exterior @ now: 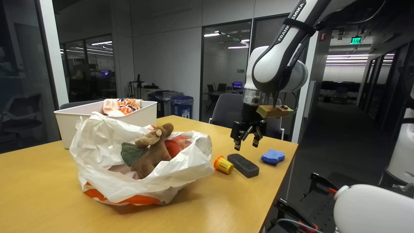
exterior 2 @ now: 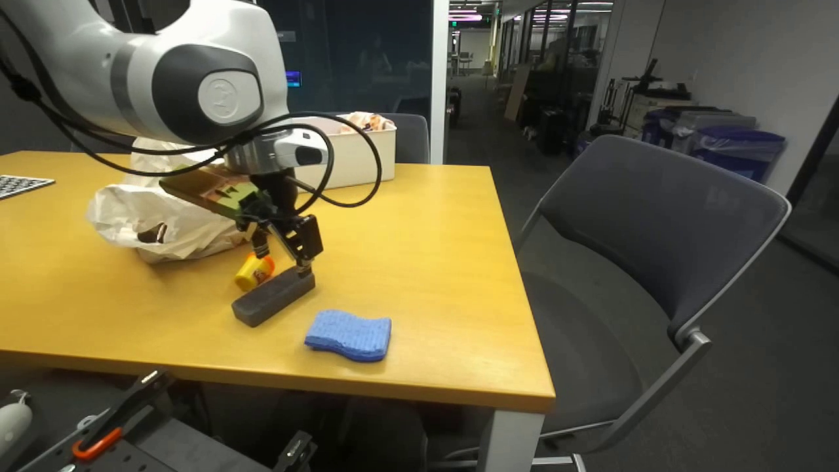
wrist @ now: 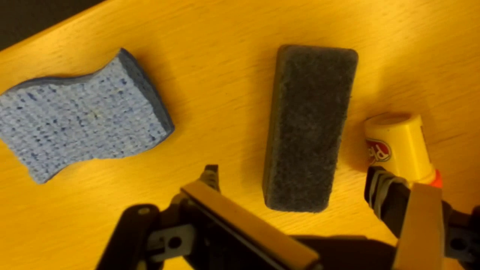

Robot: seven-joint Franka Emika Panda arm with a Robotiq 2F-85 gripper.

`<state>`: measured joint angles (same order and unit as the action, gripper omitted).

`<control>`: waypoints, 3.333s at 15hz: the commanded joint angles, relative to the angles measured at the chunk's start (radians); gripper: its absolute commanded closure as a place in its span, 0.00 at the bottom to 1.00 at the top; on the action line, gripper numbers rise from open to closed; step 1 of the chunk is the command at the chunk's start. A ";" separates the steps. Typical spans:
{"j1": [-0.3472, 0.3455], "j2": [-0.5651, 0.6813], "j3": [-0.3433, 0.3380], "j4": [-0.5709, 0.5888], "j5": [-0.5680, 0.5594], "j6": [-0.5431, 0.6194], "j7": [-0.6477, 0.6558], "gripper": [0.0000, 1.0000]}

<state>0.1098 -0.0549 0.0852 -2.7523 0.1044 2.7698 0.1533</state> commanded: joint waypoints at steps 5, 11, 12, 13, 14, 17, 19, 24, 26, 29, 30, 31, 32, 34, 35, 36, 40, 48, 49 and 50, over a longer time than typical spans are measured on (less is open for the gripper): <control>-0.017 0.075 -0.014 0.062 0.097 -0.008 -0.135 0.00; -0.021 0.134 0.007 0.085 0.159 -0.011 -0.193 0.00; -0.020 0.144 0.012 0.087 0.160 -0.011 -0.194 0.00; -0.020 0.151 0.017 0.086 0.160 -0.011 -0.198 0.00; -0.019 0.160 0.026 0.086 0.165 -0.011 -0.203 0.00; -0.017 0.181 0.046 0.089 0.154 -0.009 -0.198 0.00; -0.018 0.195 0.056 0.092 0.147 -0.008 -0.192 0.00; -0.022 0.215 0.069 0.092 0.139 0.007 -0.200 0.42; -0.021 0.217 0.071 0.091 0.136 0.009 -0.201 0.57; -0.007 0.169 0.061 0.075 0.089 0.012 -0.170 0.67; 0.000 0.138 0.054 0.063 0.056 0.024 -0.152 0.67; 0.011 0.084 0.049 0.043 0.018 0.035 -0.131 0.67; 0.018 0.038 0.047 0.030 -0.022 0.047 -0.116 0.67; 0.028 -0.076 0.046 0.011 -0.135 0.031 -0.050 0.67; 0.026 -0.126 0.058 0.008 -0.188 0.022 -0.018 0.67; 0.022 -0.178 0.078 0.005 -0.236 0.014 0.011 0.67; 0.047 -0.328 0.187 -0.016 -0.286 0.063 0.038 0.67; 0.017 -0.279 0.547 0.090 -0.440 0.200 0.173 0.67; -0.013 -0.263 0.592 0.107 -0.479 0.213 0.187 0.67; -0.061 -0.240 0.644 0.119 -0.529 0.235 0.206 0.67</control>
<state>0.1640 -0.3696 0.6099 -2.6925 -0.3087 2.9355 0.3118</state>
